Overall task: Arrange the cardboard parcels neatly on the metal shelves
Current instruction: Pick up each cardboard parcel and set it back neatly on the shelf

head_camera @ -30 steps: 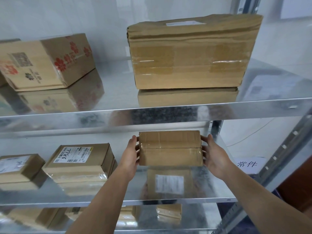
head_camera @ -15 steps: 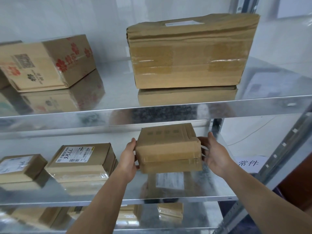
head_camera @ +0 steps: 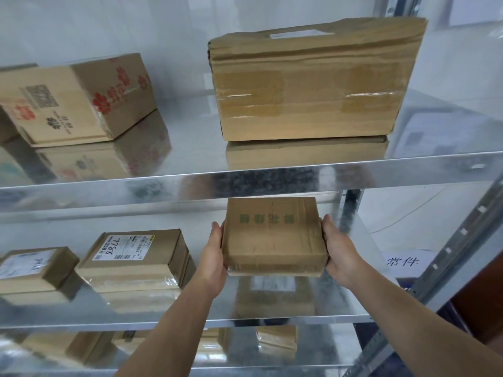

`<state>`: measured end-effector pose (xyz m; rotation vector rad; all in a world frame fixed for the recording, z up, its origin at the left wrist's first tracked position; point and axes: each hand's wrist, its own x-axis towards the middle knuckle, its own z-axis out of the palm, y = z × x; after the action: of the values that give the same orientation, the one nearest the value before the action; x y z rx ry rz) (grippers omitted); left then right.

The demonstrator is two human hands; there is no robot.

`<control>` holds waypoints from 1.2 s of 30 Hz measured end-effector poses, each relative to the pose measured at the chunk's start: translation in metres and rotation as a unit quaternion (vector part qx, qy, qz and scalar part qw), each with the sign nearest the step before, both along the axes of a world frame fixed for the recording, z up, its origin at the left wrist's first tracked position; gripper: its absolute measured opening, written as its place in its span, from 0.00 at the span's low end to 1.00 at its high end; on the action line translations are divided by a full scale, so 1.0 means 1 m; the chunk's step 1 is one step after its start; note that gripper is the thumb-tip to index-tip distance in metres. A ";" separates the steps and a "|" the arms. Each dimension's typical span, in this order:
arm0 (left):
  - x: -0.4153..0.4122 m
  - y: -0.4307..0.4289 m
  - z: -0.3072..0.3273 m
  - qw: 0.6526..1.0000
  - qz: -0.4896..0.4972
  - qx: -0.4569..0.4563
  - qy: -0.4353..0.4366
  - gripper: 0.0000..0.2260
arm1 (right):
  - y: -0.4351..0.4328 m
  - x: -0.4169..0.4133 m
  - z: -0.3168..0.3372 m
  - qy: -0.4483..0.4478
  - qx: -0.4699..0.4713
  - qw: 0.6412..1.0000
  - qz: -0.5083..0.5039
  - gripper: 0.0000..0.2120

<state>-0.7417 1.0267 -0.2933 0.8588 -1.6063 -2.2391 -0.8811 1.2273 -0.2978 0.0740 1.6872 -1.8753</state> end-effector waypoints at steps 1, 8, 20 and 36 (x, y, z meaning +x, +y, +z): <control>0.001 0.001 -0.001 1.000 0.002 0.003 -0.002 0.27 | 0.001 0.004 0.000 0.000 0.014 1.000 0.008 0.38; 0.005 -0.001 -0.012 0.999 -0.008 0.018 -0.026 0.27 | 0.001 -0.003 -0.028 -0.016 0.073 0.997 0.029 0.44; 0.011 -0.013 -0.007 0.999 0.020 -0.028 -0.023 0.18 | 0.001 0.000 -0.019 0.009 0.070 0.996 0.053 0.14; 0.012 -0.008 0.017 0.995 0.046 0.088 0.023 0.20 | 0.008 0.000 -0.037 0.028 0.107 0.993 0.048 0.23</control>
<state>-0.7301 1.0182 -0.2767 0.8986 -1.3381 -2.3430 -0.8811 1.2352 -0.3353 0.0253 1.8909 -1.6357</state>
